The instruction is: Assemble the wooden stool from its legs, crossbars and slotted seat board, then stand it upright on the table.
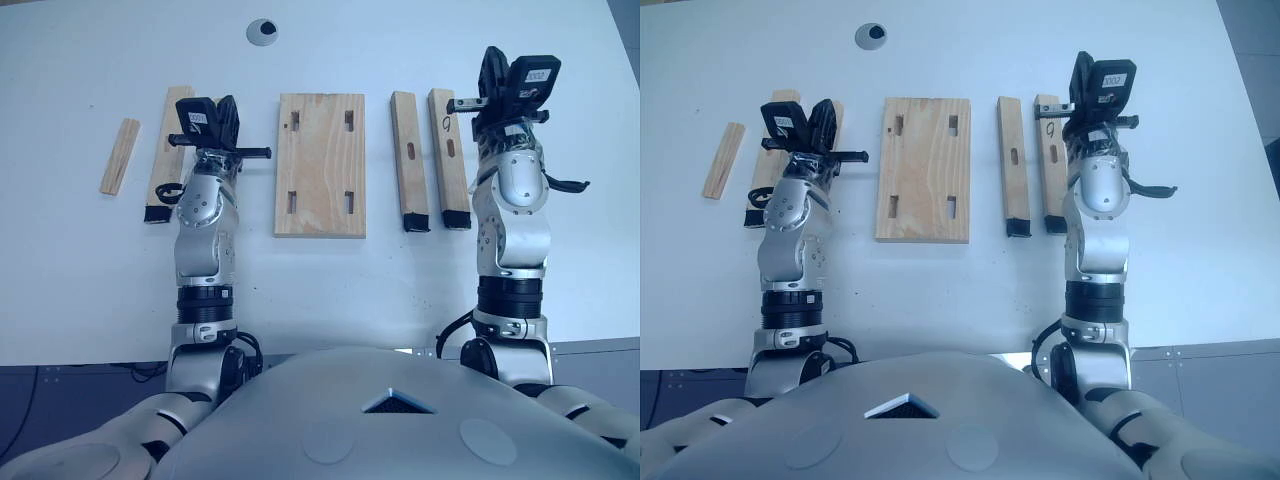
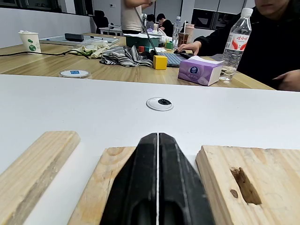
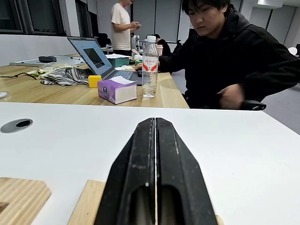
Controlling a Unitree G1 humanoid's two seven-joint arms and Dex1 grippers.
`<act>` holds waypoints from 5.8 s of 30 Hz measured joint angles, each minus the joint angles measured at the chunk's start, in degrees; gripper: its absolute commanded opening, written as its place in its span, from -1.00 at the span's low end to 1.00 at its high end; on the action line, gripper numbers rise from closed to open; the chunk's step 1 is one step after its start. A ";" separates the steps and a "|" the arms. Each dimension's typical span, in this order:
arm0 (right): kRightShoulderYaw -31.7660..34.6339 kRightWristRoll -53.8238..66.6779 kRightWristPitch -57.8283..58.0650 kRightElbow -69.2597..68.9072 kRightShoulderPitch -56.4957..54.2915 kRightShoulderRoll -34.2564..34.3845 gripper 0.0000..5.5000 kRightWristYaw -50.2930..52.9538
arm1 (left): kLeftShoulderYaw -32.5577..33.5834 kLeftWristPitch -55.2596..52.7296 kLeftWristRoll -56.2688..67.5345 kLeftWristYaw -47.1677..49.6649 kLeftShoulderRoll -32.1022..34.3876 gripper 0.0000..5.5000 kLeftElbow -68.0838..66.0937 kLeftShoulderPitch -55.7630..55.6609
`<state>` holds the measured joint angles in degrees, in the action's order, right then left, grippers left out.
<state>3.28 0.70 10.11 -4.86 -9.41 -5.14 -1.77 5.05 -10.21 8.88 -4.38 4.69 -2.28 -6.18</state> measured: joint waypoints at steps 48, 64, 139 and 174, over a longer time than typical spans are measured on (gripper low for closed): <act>0.34 -0.09 0.30 0.36 0.13 0.29 -1.00 2.23 | 9.86 -12.13 3.01 -28.71 35.54 -0.42 -19.92 -8.91; 0.01 0.05 0.82 0.42 0.17 0.28 -1.00 3.15 | 6.34 0.74 0.13 -46.25 41.38 -0.27 -52.32 -14.73; 15.77 71.97 45.07 6.29 -32.96 3.95 -0.09 0.86 | 3.34 -22.81 29.97 -24.12 18.11 -0.55 18.80 -25.08; 12.51 61.59 43.97 11.76 -32.42 2.11 -0.78 -3.03 | -8.27 -11.72 11.17 -30.58 17.51 -0.55 11.58 -16.25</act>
<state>15.79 62.28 54.08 6.90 -41.83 -3.03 -4.80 -3.22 -21.93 20.05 -34.96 22.19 9.29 -22.42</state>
